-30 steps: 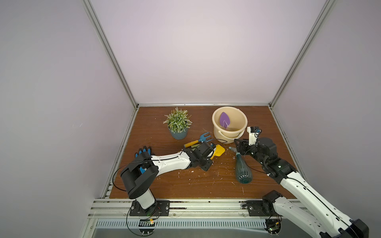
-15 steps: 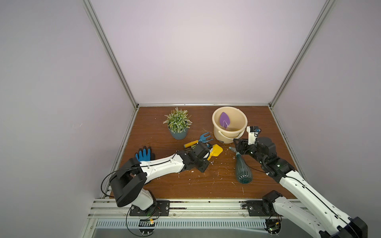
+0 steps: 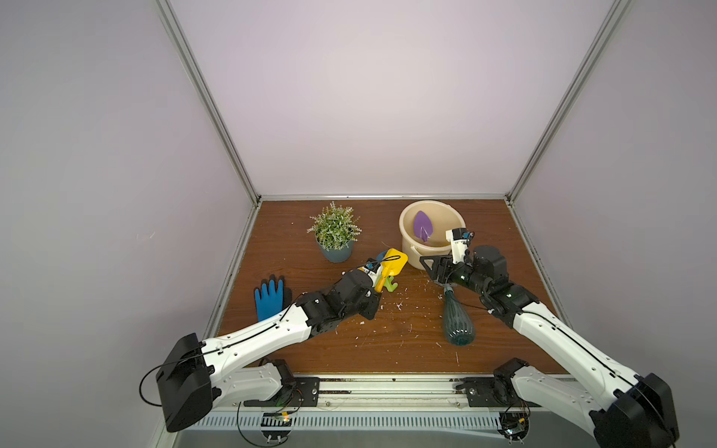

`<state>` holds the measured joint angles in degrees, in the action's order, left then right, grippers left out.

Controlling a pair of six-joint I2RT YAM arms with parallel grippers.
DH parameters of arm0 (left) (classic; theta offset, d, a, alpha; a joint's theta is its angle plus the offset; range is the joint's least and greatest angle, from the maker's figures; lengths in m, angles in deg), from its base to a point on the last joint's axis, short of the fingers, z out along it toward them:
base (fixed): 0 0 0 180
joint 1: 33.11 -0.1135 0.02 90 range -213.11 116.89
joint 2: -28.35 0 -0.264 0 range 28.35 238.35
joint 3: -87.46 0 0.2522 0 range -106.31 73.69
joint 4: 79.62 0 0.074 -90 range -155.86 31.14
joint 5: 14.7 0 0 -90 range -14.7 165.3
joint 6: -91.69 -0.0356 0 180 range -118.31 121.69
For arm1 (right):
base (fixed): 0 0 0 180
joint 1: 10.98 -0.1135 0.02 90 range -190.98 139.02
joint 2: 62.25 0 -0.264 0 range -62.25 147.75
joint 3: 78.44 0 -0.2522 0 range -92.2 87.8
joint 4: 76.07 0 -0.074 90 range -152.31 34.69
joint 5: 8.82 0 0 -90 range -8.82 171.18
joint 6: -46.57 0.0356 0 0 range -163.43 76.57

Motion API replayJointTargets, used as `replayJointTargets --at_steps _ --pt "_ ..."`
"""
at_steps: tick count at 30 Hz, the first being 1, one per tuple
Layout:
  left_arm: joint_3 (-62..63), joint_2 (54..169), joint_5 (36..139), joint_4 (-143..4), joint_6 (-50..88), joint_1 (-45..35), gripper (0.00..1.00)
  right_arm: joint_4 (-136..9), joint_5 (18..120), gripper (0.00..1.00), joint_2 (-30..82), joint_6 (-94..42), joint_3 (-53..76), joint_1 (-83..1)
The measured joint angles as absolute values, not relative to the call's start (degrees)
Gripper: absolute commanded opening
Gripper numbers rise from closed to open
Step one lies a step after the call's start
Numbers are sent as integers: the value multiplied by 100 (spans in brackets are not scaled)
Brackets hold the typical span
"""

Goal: Organize the gardening tools
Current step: Pick up the gardening tool from the center of the board.

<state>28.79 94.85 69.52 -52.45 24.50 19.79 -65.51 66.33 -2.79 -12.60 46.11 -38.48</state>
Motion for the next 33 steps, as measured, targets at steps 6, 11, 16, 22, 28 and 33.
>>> replayJointTargets --at_steps 6,11,16,22,28,33 --pt "2455 9852 6851 -5756 2419 1979 0 -7226 5756 67 -45 -817 4571 -3851" --pt "2099 10199 6880 -6187 2353 1979 0 -7519 5391 66 16 -616 4571 -3892" --pt "1880 10486 7096 -6536 2283 1979 0 -7733 5330 64 23 -502 4571 -3942" --pt "1806 10632 7435 -6834 2242 1990 0 -7889 5332 53 248 -460 4405 -3942" --pt "1801 10639 7632 -7085 2222 2023 2 -7921 5428 30 333 -456 4346 -3940" --pt "1699 10768 7577 -7151 2224 2016 20 -7749 5535 14 508 -572 4066 -3940"
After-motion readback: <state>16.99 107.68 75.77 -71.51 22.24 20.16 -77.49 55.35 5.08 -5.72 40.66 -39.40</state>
